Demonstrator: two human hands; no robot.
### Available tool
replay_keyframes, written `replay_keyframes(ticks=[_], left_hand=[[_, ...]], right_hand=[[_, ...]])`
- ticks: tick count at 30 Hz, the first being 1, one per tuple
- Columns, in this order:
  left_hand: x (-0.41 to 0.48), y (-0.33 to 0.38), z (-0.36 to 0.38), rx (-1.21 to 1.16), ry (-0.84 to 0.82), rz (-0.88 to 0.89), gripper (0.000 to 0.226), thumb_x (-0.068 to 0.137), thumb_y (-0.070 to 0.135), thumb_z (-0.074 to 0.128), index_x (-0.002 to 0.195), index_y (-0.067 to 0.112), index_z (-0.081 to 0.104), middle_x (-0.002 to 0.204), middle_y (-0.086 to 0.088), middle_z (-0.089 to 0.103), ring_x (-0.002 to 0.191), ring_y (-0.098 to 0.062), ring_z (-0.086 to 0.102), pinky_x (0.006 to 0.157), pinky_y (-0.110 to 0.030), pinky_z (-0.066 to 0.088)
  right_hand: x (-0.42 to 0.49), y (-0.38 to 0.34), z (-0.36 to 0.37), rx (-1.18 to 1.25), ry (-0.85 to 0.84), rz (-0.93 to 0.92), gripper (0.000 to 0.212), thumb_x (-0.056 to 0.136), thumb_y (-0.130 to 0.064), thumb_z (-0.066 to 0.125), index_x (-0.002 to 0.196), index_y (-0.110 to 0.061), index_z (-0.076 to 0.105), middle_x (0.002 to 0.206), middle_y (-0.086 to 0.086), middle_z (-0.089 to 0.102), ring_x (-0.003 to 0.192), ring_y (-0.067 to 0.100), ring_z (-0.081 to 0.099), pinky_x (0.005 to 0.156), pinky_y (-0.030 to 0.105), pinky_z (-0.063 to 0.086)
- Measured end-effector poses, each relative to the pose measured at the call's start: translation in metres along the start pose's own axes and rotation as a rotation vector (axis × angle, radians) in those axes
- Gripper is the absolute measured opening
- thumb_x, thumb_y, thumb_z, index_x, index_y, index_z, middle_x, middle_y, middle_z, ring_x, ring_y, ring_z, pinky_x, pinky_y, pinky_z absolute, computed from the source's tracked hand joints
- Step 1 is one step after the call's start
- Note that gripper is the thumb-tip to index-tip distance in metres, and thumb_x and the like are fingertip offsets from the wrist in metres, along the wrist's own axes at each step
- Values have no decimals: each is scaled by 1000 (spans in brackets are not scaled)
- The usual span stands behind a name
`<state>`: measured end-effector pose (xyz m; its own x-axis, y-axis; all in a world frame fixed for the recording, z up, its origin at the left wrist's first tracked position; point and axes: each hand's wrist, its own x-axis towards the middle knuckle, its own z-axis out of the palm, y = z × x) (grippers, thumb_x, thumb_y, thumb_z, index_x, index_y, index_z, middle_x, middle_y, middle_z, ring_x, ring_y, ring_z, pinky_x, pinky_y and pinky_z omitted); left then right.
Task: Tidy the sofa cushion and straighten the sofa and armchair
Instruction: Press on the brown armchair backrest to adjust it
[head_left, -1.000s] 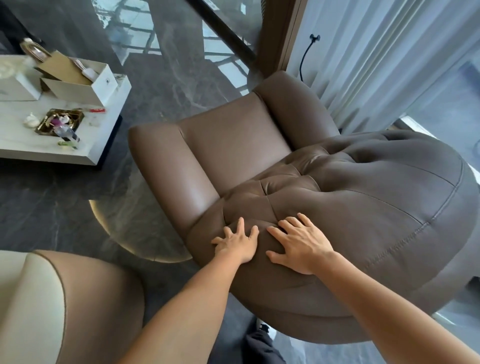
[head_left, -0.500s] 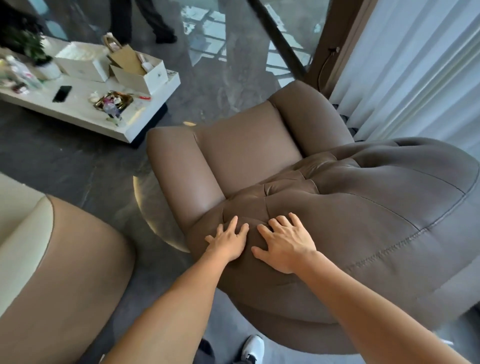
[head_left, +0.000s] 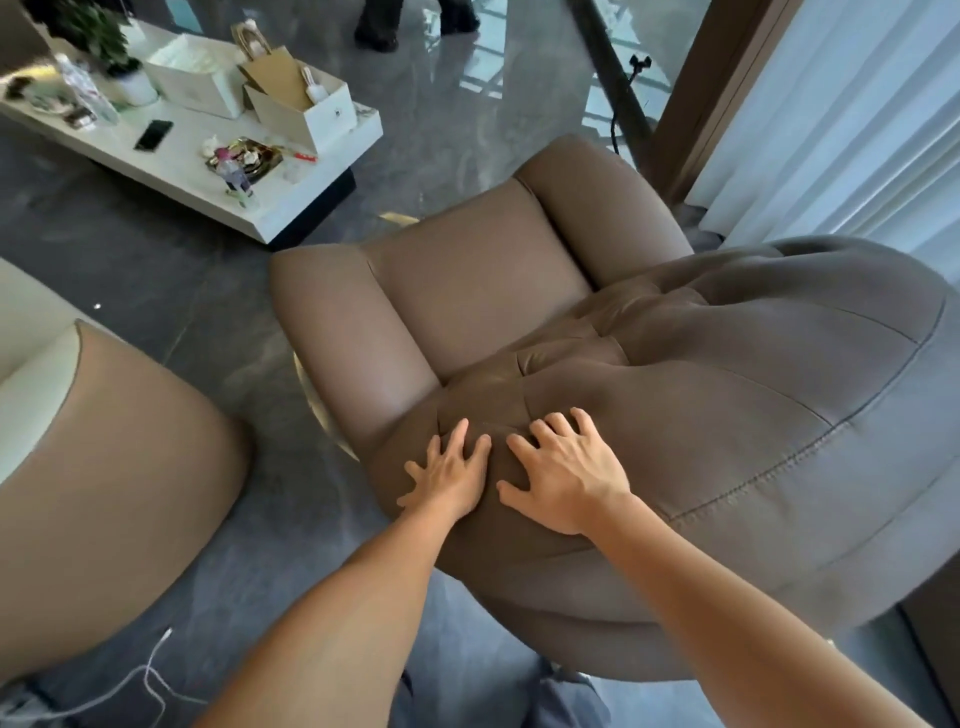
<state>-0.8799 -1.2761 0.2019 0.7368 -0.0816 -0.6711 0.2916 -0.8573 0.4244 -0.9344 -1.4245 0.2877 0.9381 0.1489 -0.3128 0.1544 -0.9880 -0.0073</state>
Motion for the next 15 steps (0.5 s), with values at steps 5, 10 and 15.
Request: replay_keyframes(ticks=[5,10,15], left_hand=[[-11,25,39,-21,82,-33,78,74,77,8,148,52,14,161,6,20,148,-26,13,112,-61,13],[-30,54,72,-112,112,-104,68,77,78,14,143,60,13,162,8,16,146,-34,11,111,-64,16],[-42,82,99,-209,138,-157,62,79,79,21,140,64,14,161,11,14,145,-37,7,109,-68,15]], right_hand=[[-19,42,10,17,12,-87,69,85,-66,28,130,-21,53,125,11,59,122,33,44,114,53,18],[-37,81,18,-2,5,-147,68,84,-66,27,129,-22,53,124,11,59,123,33,43,115,54,17],[-49,117,25,-33,26,-188,70,82,-67,25,126,-22,55,120,9,61,121,32,45,115,52,20]])
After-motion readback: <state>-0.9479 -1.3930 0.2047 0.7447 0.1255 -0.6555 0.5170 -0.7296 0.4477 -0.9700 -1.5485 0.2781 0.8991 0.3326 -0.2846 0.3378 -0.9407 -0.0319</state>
